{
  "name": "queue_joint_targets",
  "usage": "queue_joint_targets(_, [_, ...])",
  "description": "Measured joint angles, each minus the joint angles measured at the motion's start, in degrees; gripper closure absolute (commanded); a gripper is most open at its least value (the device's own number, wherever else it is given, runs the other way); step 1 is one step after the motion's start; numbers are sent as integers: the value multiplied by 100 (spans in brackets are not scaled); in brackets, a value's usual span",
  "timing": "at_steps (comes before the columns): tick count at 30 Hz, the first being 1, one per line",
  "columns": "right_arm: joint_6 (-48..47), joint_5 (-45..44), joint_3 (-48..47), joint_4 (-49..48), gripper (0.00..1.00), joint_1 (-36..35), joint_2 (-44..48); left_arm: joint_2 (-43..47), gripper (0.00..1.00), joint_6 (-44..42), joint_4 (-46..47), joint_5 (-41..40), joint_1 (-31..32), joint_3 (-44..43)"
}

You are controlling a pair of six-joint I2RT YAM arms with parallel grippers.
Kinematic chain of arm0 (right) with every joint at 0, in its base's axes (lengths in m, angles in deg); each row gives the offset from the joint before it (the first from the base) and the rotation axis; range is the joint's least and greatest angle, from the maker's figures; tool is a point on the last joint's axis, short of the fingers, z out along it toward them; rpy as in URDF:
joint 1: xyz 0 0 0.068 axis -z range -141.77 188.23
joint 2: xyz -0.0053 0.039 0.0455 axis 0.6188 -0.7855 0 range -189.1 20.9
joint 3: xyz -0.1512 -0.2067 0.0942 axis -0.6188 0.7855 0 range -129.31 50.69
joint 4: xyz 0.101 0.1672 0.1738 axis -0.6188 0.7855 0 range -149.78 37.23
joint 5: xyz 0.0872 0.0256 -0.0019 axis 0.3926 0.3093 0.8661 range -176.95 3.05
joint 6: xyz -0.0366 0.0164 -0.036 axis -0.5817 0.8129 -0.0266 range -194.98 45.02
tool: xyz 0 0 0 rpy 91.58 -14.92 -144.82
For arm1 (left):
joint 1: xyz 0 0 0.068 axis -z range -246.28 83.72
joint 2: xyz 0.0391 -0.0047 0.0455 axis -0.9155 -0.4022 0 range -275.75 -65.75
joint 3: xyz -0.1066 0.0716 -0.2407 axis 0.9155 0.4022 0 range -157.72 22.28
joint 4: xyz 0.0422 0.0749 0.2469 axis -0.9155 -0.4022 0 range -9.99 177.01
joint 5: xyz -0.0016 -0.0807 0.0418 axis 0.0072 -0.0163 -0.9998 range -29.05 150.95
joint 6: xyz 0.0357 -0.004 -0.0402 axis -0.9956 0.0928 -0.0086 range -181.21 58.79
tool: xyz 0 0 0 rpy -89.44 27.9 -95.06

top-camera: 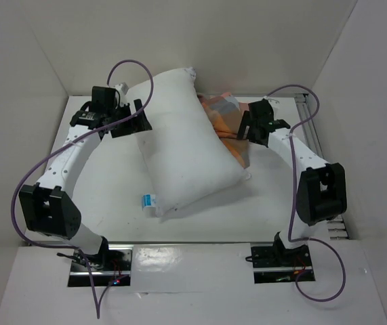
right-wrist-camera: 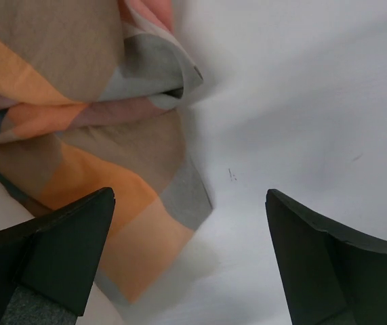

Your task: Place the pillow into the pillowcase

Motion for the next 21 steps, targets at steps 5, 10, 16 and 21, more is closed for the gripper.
queue_joint_targets(5, [48,90,-155,-59,0,61,-328,4,0,4,-2,24,0,0])
queue_joint_targets(10, [129,229,-837,-70,0,264,-1054,4,0,15,-2,-7,0,0])
queue_joint_targets(16, [168,612,-1897,-79,0,634,-2400,4,0,13,-42,-136,-11,0])
queue_joint_targets(21, [184,1099,-2389,-249,20,804,-3324,7,0,11,-109,-199,-20,-2])
